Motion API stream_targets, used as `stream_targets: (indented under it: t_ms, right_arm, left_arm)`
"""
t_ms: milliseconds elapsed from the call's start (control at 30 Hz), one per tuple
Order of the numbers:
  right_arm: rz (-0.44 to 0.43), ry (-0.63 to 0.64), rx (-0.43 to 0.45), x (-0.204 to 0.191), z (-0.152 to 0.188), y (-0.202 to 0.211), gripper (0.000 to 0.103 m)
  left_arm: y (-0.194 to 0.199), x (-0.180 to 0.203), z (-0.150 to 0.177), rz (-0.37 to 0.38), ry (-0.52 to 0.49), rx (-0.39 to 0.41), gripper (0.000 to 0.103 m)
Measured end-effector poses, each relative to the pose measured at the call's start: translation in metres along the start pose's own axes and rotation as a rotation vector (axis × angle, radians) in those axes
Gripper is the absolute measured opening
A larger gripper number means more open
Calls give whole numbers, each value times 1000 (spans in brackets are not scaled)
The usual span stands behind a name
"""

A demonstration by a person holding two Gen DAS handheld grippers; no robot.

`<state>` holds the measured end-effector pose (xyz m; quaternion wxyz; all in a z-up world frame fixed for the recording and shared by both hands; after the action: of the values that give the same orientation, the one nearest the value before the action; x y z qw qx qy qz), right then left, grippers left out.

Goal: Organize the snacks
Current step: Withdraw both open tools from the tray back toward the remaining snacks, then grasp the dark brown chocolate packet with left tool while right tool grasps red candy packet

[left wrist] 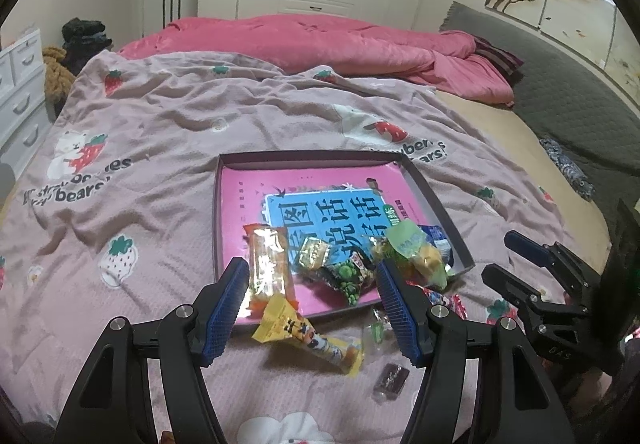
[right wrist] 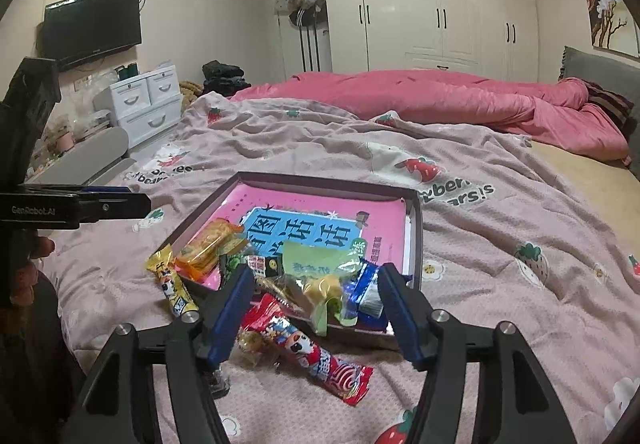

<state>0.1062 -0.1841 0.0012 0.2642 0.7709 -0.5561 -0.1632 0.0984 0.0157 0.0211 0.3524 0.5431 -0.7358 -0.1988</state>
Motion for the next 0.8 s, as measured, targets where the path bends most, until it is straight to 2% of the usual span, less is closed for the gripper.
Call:
stream_targets:
  t_ms: [333,567,800]
  right_arm:
    - [0,45,-68,-10,15,1,77]
    - [52,106,-112,-17,27,-2,77]
    - [83,94,-137,-10,31,-4,77]
  left_arm:
    - [3,10,14,16,-28,-28,68]
    - [-2,20,30,33,-57,-71,68]
    - [-6,28,42,48,-71,-105,68]
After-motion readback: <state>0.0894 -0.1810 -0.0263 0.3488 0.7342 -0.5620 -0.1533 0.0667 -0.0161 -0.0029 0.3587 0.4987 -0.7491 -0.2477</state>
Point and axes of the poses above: each gripper's, at about its wrist camera, not at the fingertips, and y roughly against the way its jaws point, x to its right, z to its underside, the point moved 3 cm from there along -y, roughly the way its jaws point, and after that the axes turned 11 degrees about z, right-handed, at the moved point
